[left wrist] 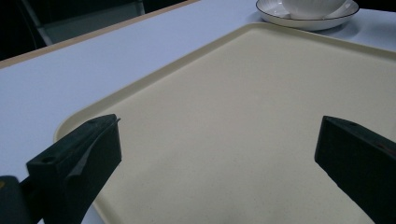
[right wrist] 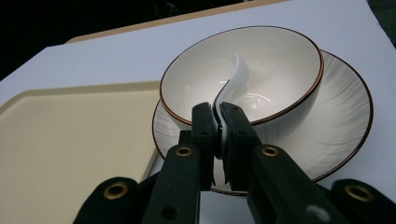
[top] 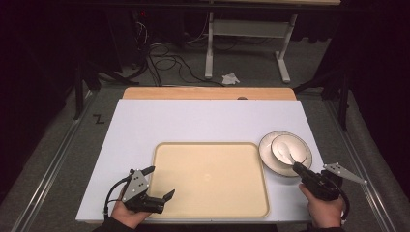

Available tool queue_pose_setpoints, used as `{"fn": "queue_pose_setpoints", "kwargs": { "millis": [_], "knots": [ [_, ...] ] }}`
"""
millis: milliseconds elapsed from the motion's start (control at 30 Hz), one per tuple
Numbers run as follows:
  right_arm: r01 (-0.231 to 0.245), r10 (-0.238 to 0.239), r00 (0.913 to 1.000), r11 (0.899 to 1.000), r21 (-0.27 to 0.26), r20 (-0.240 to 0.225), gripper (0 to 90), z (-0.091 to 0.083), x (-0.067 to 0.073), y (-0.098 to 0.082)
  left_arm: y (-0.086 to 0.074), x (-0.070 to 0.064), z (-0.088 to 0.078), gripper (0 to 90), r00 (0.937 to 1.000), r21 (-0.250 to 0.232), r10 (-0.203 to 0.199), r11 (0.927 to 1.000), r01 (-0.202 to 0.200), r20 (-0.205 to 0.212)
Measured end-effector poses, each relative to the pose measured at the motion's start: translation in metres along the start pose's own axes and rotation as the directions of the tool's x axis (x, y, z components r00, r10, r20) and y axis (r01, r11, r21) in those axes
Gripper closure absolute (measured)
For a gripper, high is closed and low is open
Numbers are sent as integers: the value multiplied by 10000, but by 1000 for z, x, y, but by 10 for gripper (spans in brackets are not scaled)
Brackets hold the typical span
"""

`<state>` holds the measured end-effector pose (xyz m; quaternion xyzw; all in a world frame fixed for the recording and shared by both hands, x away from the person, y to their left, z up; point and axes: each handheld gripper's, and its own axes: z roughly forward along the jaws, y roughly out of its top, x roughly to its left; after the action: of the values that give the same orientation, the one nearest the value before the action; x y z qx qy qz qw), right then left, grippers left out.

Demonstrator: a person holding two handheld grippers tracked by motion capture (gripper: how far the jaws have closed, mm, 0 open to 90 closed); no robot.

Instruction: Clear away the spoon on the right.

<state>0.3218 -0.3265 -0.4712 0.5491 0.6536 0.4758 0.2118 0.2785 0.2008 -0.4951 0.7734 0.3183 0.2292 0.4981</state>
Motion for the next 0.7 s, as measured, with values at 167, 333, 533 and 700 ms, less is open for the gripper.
{"fn": "queue_pose_setpoints", "kwargs": {
  "millis": [167, 333, 533, 700],
  "knots": [
    [189, -189, 9998, 9998, 14, 10, 861, 0, 1, 0, 0, 0, 0, 8, 10000, 7, -14, 10000, 14, -28],
    [372, -372, 9993, 9993, -9, -65, 862, 0, 2, 1, 0, 0, 0, 3, 10000, 40, -23, 10000, 23, -40],
    [544, -544, 9985, 9984, -159, -28, 862, -2, 4, 1, 0, 1, 0, 2, 9999, -48, -77, 10000, 76, -97],
    [680, -679, 9977, 9972, -303, 39, 863, -4, 4, 2, 0, 1, 0, 2, 9999, -50, -64, 10000, 63, -94]
  ]
}}
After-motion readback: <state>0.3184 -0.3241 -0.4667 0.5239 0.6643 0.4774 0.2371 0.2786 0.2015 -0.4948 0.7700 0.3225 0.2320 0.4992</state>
